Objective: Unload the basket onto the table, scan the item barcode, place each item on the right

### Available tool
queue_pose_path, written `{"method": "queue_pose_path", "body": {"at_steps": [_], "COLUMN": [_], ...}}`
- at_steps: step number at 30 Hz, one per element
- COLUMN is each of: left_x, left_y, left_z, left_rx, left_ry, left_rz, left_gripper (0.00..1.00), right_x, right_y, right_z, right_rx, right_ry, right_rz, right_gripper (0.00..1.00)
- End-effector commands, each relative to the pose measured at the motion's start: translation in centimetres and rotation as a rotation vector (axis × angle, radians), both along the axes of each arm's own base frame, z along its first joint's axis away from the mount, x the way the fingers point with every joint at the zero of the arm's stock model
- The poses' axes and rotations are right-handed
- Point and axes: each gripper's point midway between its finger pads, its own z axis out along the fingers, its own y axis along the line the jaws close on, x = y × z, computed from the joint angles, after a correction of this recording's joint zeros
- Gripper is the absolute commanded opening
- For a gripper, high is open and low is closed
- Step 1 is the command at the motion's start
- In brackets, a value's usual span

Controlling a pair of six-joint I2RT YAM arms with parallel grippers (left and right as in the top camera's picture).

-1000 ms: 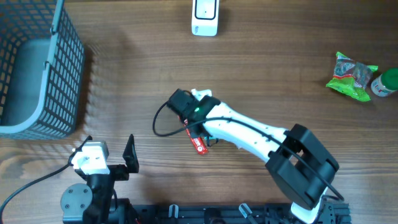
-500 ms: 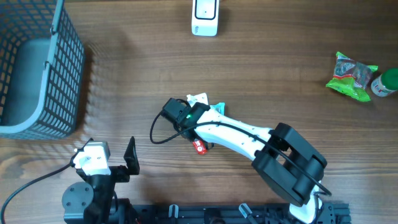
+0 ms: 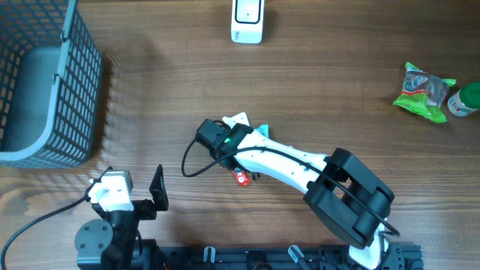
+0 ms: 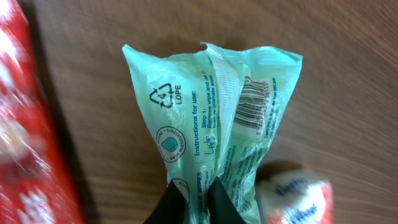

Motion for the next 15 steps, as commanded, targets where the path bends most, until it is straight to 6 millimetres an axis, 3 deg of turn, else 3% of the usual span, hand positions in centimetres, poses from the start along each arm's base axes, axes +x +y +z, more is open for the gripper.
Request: {"method": "queue_pose_path", "body": {"at_steps": [1, 6, 8, 11, 12, 13, 14, 15], "left_x": [0.0, 0.0, 0.0, 0.0, 0.0, 0.0, 0.0, 0.0], "left_y": [0.1, 0.1, 0.1, 0.1, 0.1, 0.1, 0.1, 0.1], "left_z": [-0.4, -0.4, -0.4, -0.4, -0.4, -0.4, -0.4, -0.4], "left_rx": [-0.005, -0.005, -0.005, -0.005, -0.005, -0.005, -0.005, -0.005], "left_ry": [0.006, 0.006, 0.006, 0.006, 0.006, 0.006, 0.006, 0.006], "left_rz": [0.01, 0.01, 0.01, 0.01, 0.01, 0.01, 0.01, 0.01], "left_gripper": [1.0, 1.0, 1.0, 1.0, 1.0, 1.0, 1.0, 1.0], "right_x": [-0.2, 0.7, 1.1, 1.4, 1.4, 1.4, 1.4, 1.5], "right_y": [0.6, 1.8, 2.4, 2.7, 2.6, 2.6, 2.7, 2.8], "right_z": [1.8, 7.1, 8.5, 9.0, 8.9, 8.8, 8.8, 8.8], "right_rx": [0.013, 0.129, 0.112, 0.008, -0.02, -0.032, -0.032, -0.027], "right_ry": [0.016, -0.083, -0.099, -0.074, -0.062, -0.057, -0.059, -0.064], "right_rz": [0.064, 0.139, 0.296, 0.561, 0.618, 0.643, 0.65, 0.647], "right_gripper": [0.04, 0.04, 0.04, 0.05, 0.11, 0.31, 0.64, 0.71]}}
